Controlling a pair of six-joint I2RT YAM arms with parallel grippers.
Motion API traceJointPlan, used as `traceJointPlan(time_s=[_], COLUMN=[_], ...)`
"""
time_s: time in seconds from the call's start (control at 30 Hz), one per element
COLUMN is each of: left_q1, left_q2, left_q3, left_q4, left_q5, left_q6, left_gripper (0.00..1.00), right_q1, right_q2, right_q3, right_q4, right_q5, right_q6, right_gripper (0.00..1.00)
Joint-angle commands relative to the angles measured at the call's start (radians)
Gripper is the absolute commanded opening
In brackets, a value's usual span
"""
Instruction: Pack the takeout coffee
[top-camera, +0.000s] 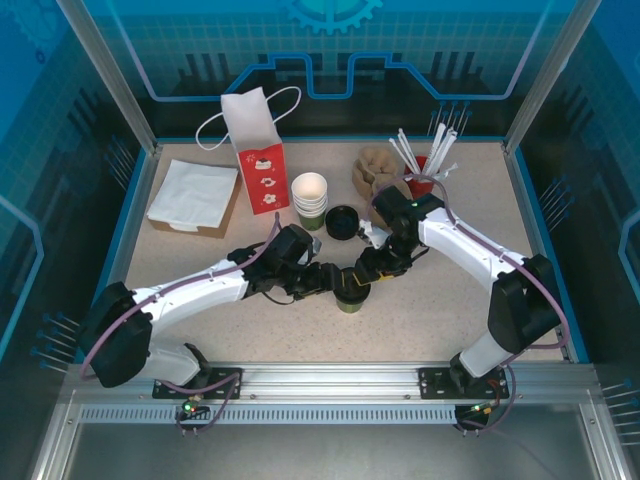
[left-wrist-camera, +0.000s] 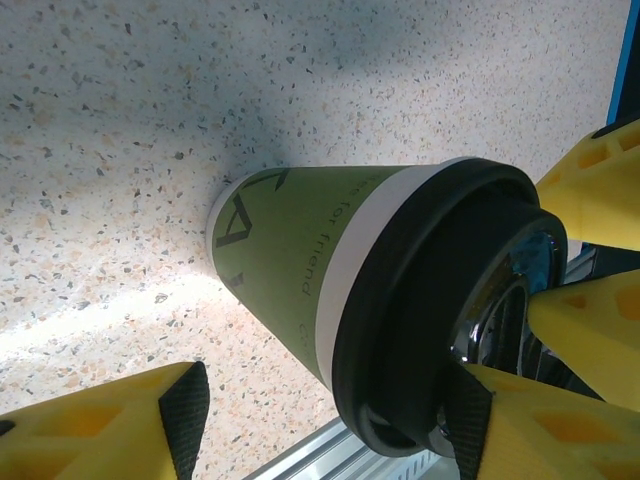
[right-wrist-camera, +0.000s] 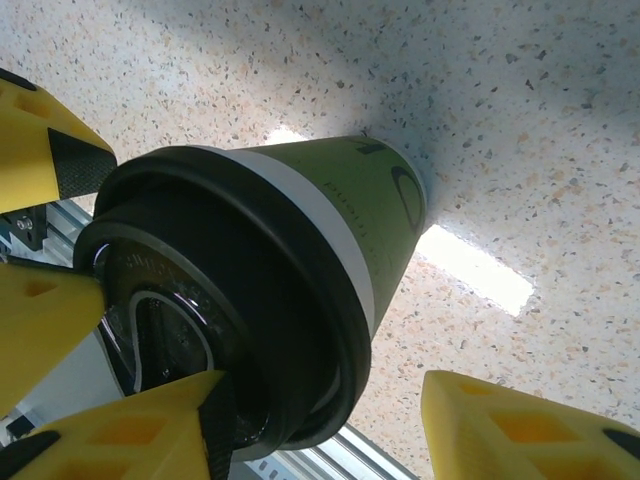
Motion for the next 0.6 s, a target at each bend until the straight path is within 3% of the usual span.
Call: traceJointPlan(time_s=[0.0,0.23,0.57], left_q1=[-0.007,-0.008,-0.012], left_q2=[0.028,0.056,0.085], left_q3=[0.029,0.052,0.060], left_q4=[-0.066,-0.096,-0.144], left_q5=[0.009,0.005,0.002], left_q6=[0.020,0.020,0.021], left_gripper=[0.65,0.63,0.52], right_q1=[0.014,0.020,0.025], right_q2=[0.040,0.061,0.069], right_q3=[-0.004,-0.009,-0.024], right_q4=[-0.047,-0.060,-0.066], right_q5=[0.060,0.081,0.097], right_q6=[-0.006,-0.012,-0.015], right_gripper=[0.50,0.46,0.45])
